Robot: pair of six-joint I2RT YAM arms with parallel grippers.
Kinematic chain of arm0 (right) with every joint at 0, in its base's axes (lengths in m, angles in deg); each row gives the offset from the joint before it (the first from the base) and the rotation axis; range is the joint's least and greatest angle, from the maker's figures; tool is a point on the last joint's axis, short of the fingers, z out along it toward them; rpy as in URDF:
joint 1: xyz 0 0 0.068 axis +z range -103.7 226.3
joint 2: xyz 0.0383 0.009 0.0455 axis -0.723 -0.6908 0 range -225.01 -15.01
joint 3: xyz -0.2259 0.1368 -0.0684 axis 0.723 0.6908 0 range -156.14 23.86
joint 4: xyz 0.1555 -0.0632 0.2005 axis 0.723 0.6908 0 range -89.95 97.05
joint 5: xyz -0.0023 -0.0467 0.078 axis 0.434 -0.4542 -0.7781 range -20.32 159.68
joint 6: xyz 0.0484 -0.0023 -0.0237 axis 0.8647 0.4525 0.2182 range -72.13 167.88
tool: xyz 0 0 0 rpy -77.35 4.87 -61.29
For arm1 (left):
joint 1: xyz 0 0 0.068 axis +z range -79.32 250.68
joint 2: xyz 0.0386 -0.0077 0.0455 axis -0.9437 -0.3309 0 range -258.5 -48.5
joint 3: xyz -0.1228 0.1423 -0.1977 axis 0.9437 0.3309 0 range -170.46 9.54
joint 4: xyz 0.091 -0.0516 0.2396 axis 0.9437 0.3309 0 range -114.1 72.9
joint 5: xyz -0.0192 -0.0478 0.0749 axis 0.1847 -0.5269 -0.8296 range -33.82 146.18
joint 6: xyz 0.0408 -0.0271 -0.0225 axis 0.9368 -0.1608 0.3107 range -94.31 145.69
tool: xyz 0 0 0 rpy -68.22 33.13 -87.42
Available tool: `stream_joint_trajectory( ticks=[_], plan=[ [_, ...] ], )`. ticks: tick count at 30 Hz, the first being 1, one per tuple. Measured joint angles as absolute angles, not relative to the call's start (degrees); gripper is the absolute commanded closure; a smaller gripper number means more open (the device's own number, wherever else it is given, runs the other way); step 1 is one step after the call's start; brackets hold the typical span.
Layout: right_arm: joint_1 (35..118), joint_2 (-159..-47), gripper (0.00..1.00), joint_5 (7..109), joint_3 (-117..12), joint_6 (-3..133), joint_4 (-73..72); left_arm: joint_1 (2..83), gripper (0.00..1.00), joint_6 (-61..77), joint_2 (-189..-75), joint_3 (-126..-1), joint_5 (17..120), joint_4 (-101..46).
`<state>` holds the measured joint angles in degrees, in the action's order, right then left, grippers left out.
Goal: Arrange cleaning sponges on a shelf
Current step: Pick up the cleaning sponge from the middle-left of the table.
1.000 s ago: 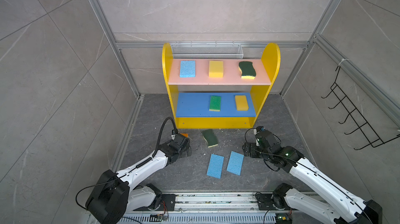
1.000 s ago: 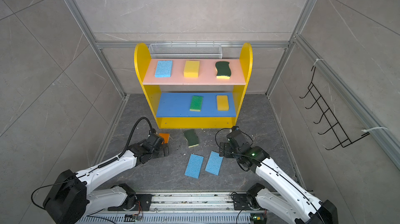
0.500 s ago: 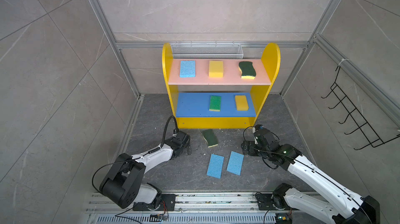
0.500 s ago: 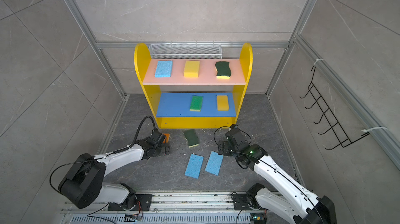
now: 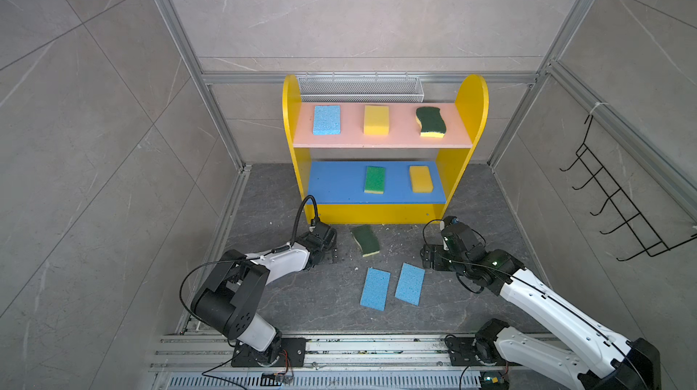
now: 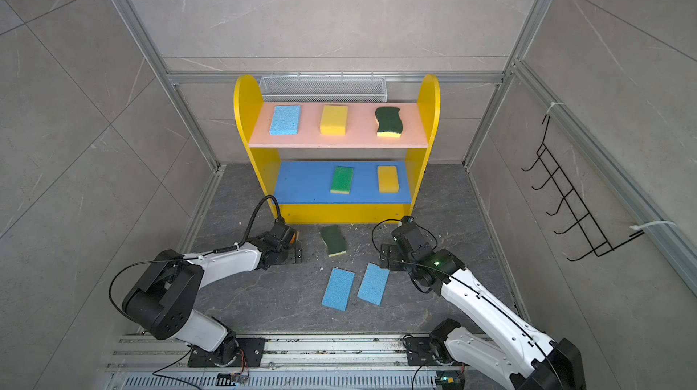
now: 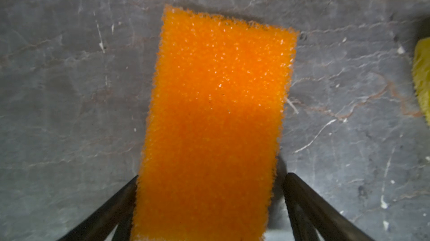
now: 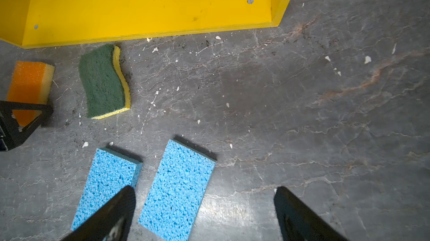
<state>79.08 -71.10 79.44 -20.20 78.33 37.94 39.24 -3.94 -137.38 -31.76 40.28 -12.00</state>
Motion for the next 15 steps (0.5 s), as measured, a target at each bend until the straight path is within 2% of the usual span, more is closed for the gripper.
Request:
stream_joint_trajectory(
  ticks=[9, 15],
  plan=[
    [79.1, -70.0, 0.05, 80.4, -20.2, 78.3, 38.8, 39.2, 0.21, -3.8, -135.2, -30.5, 40.3, -11.3],
    [79.1, -68.2, 0.05, 81.8, -20.2, 78.2, 39.3, 38.7, 0.24, -3.8, -123.1, -29.2, 40.1, -5.6]
  ],
)
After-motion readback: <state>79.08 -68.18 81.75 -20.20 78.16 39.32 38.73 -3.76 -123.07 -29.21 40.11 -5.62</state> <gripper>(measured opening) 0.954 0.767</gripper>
